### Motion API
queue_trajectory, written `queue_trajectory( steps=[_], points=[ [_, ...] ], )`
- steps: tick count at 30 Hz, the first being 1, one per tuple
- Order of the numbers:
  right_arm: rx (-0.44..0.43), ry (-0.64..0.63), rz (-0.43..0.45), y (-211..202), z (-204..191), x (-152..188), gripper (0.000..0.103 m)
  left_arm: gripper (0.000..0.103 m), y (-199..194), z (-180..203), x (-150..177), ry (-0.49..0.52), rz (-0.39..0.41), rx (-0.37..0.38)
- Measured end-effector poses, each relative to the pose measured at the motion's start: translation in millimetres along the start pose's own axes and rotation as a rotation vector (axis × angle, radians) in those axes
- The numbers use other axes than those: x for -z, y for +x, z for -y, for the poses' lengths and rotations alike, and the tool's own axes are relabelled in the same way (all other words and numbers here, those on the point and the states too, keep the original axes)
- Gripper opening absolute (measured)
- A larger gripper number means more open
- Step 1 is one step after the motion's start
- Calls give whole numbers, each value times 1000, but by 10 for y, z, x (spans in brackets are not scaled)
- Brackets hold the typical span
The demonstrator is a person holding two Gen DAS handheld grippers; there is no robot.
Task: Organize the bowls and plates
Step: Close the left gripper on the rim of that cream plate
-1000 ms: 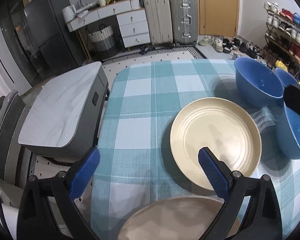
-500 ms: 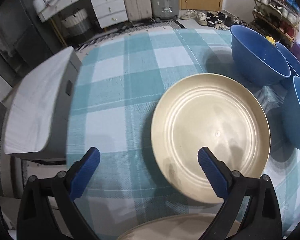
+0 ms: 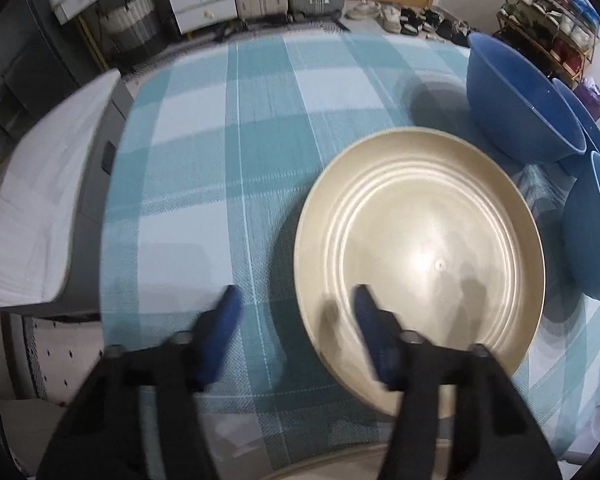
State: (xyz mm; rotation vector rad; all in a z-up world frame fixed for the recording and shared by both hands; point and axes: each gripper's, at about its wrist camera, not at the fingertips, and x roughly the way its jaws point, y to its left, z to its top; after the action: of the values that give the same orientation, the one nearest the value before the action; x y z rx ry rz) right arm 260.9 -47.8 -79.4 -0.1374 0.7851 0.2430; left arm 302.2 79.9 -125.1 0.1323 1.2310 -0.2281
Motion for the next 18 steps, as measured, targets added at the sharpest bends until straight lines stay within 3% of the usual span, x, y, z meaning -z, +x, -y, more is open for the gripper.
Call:
queue_trajectory(
  steps=[6, 10, 14, 18],
  points=[
    [0, 1, -5, -7, -2, 4, 101, 31, 90, -31, 32, -11, -28, 40],
    [-10, 11, -11, -5, 4, 10, 101, 30, 100, -58, 37, -28, -18, 66],
    [-13, 14, -13, 5, 5, 15, 101, 24, 70, 0, 47, 15, -15, 42],
    [-23, 23, -22, 9, 6, 20, 101, 23, 13, 94, 63, 90, 26, -59]
  ],
)
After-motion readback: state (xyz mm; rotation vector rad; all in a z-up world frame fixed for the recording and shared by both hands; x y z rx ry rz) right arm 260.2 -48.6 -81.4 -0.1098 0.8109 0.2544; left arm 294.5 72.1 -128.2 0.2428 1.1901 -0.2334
